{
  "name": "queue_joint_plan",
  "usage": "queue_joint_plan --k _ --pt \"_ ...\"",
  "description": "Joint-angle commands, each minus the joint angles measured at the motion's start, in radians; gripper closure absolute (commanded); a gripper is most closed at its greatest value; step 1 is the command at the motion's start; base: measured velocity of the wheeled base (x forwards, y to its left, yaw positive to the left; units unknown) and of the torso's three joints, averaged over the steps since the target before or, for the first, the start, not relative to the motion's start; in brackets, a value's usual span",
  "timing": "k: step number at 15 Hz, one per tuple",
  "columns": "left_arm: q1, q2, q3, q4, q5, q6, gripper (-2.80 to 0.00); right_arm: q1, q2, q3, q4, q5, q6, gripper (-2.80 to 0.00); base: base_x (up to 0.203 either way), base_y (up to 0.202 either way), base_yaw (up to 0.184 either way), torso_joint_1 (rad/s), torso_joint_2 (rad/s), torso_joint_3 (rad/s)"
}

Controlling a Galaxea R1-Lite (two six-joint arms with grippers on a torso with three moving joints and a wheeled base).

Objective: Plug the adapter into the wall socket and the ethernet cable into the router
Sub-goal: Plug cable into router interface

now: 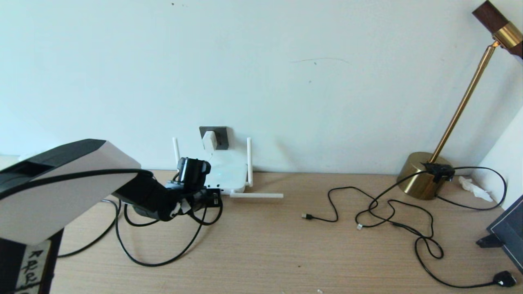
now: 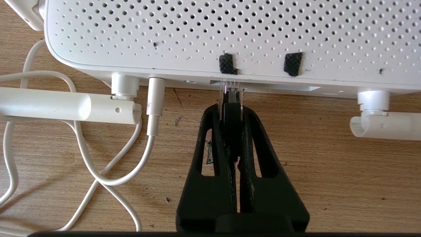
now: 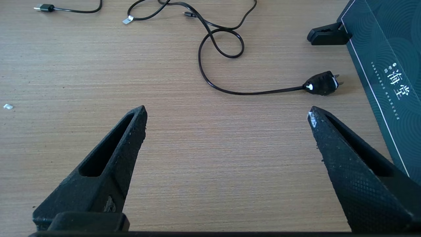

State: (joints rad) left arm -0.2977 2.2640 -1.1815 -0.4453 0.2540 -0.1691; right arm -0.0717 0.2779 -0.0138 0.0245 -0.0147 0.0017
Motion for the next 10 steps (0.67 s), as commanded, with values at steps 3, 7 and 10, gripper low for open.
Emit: queue_joint_plan --k 3,7,10 --pt "0.005 0.012 -0.003 -0.004 0.002 -0.001 0.00 0.000 0.001 0.000 0.000 -0.001 0.000 -2.80 0.000 0.000 0.000 0.000 0.00 0.000" --pt "0.008 0.012 -0.004 -0.004 0.001 -0.001 0.00 0.000 0.001 0.002 0.000 -0.004 0.001 -2.80 0.000 0.000 0.000 0.000 0.00 0.000" --pt "0.014 0.015 -0.009 -0.003 -0.001 -0.001 0.00 0.000 0.001 0.002 -0.001 -0.005 0.002 -2.80 0.000 0.000 0.000 0.000 0.00 0.000"
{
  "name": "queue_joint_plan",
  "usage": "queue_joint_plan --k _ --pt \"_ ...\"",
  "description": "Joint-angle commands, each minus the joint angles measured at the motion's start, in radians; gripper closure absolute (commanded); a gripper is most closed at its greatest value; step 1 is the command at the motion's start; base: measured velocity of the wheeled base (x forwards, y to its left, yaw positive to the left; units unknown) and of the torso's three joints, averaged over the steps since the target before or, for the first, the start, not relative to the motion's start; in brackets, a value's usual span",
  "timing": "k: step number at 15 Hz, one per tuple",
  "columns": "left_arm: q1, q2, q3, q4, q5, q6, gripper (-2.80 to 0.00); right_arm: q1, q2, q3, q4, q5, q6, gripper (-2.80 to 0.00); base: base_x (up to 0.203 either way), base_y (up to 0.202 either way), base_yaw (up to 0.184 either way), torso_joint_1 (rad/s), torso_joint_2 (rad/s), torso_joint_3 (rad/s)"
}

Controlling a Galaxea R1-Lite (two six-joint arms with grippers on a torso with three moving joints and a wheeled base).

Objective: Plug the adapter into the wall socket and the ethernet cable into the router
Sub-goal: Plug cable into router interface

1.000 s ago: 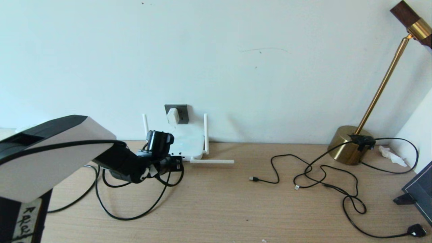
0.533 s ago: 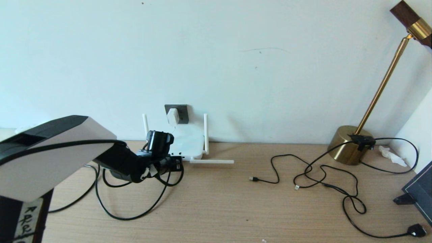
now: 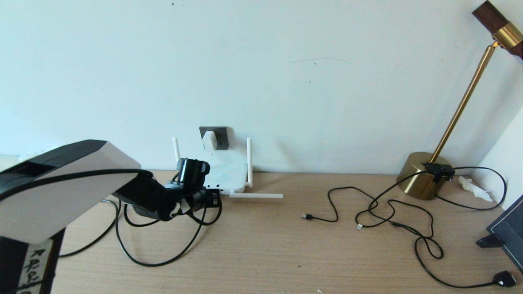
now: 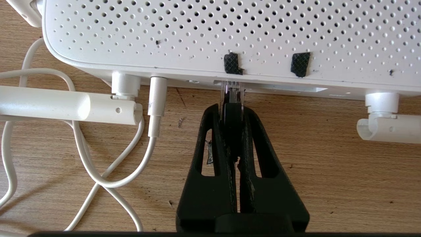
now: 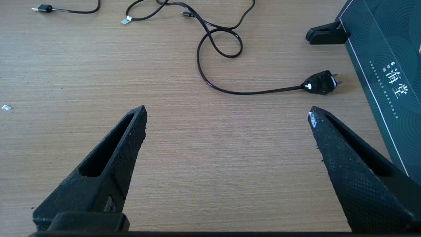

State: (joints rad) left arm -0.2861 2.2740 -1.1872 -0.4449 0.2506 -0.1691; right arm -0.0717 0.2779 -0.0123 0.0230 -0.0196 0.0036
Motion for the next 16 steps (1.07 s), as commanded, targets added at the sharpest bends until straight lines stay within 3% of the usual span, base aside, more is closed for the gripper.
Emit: queue_joint_plan --k 1,16 --pt "0.004 0.005 -0.004 -0.003 0.002 -0.001 0.00 0.000 0.001 0.000 0.001 0.000 0.001 -2.80 0.000 0.000 0.000 0.000 0.00 0.000" --pt "0.010 -0.004 -0.023 0.006 0.001 0.007 0.00 0.000 0.001 0.000 0.000 -0.002 0.010 -2.80 0.000 0.000 0.000 0.000 0.00 0.000"
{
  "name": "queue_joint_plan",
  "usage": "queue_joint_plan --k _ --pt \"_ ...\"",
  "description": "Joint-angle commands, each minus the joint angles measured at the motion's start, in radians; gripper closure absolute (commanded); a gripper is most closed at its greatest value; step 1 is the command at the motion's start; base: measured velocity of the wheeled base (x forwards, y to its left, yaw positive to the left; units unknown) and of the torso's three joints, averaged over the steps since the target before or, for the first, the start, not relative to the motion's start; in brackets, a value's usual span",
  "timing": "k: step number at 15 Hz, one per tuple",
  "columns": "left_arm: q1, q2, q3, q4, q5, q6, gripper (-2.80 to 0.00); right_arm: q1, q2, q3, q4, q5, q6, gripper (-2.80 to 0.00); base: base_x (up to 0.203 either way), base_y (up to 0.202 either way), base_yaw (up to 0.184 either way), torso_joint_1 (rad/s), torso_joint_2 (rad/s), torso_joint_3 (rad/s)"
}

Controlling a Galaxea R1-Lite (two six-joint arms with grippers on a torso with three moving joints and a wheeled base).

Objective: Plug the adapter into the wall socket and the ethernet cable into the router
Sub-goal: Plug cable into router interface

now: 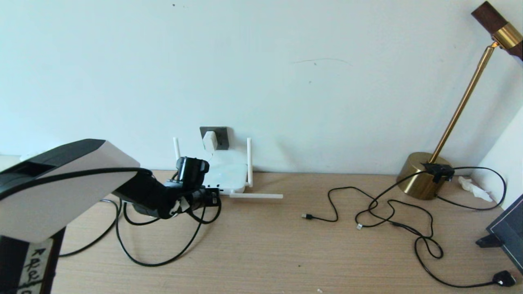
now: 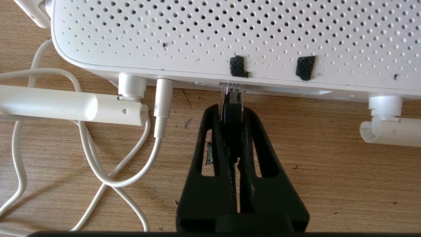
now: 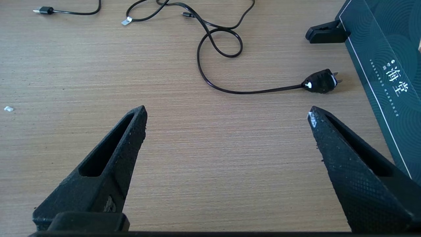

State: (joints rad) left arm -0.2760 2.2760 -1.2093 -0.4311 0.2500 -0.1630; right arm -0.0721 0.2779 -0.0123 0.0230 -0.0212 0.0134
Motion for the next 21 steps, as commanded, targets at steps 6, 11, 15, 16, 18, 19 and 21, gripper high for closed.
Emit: queue_joint_plan --k 6,11,15,16,18,19,21 --pt "-0.002 -0.006 -0.002 -0.008 0.002 0.008 0.00 0.000 0.001 0.000 0.000 0.000 0.000 -2.80 0.000 0.000 0.000 0.000 0.00 0.000" --pt "-0.009 -0.006 -0.002 -0.009 0.003 0.010 0.00 0.000 0.001 0.000 0.000 0.000 0.000 -2.80 0.000 0.000 0.000 0.000 0.00 0.000" --pt "-0.009 -0.004 -0.002 -0.009 0.003 0.010 0.00 0.000 0.001 0.000 0.000 0.000 0.000 -2.80 0.000 0.000 0.000 0.000 0.00 0.000" --pt "-0.009 0.000 -0.002 -0.009 0.003 0.010 0.00 0.000 0.001 0.000 0.000 0.000 0.000 -2.80 0.000 0.000 0.000 0.000 0.00 0.000" --pt "-0.009 0.004 -0.002 -0.009 0.003 0.010 0.00 0.000 0.001 0.000 0.000 0.000 0.000 -2.80 0.000 0.000 0.000 0.000 0.00 0.000" --pt "-0.009 0.004 -0.001 -0.009 0.003 0.010 0.00 0.000 0.001 0.000 0.000 0.000 0.000 -2.80 0.000 0.000 0.000 0.000 0.00 0.000" --pt "-0.012 0.004 -0.001 -0.009 0.003 0.010 0.00 0.000 0.001 0.000 0.000 0.000 0.000 -2.80 0.000 0.000 0.000 0.000 0.00 0.000"
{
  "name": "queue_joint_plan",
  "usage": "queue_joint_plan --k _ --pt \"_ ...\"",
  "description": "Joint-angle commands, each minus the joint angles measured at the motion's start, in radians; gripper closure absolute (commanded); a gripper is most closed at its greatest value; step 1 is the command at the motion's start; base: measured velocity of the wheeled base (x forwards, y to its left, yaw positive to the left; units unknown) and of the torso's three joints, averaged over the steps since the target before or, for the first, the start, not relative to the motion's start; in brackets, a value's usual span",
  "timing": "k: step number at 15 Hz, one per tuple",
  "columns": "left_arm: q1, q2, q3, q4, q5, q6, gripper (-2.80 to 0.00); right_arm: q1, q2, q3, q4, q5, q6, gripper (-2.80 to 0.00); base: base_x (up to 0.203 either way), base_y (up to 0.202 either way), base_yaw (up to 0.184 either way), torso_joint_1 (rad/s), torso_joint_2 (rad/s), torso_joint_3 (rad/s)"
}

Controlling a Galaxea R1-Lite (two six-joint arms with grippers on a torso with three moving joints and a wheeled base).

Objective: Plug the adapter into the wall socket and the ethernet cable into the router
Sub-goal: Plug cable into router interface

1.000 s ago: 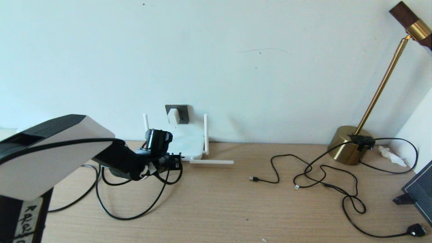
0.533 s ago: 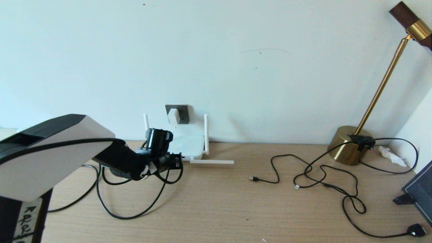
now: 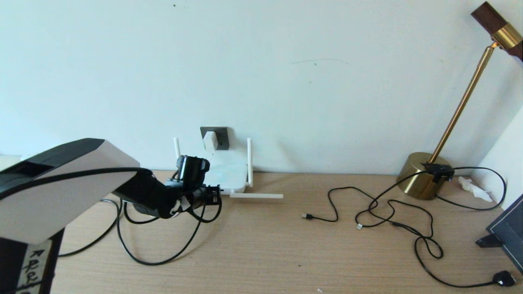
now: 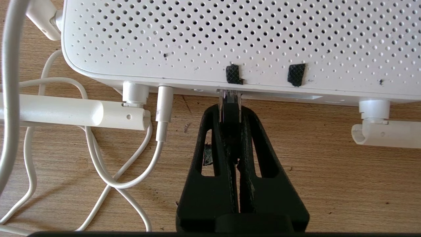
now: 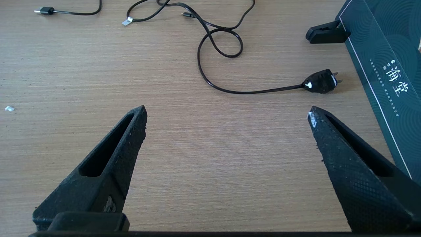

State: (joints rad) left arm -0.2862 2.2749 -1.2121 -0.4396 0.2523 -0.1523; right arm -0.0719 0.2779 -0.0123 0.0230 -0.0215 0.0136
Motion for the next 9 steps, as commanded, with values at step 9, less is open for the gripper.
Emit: queue_joint_plan --k 9 --pt "-0.001 0.020 0.006 -0.002 0.001 -0.003 0.00 0.000 0.001 0.000 0.000 0.000 0.000 -2.80 0.000 0.000 0.000 0.000 0.00 0.000"
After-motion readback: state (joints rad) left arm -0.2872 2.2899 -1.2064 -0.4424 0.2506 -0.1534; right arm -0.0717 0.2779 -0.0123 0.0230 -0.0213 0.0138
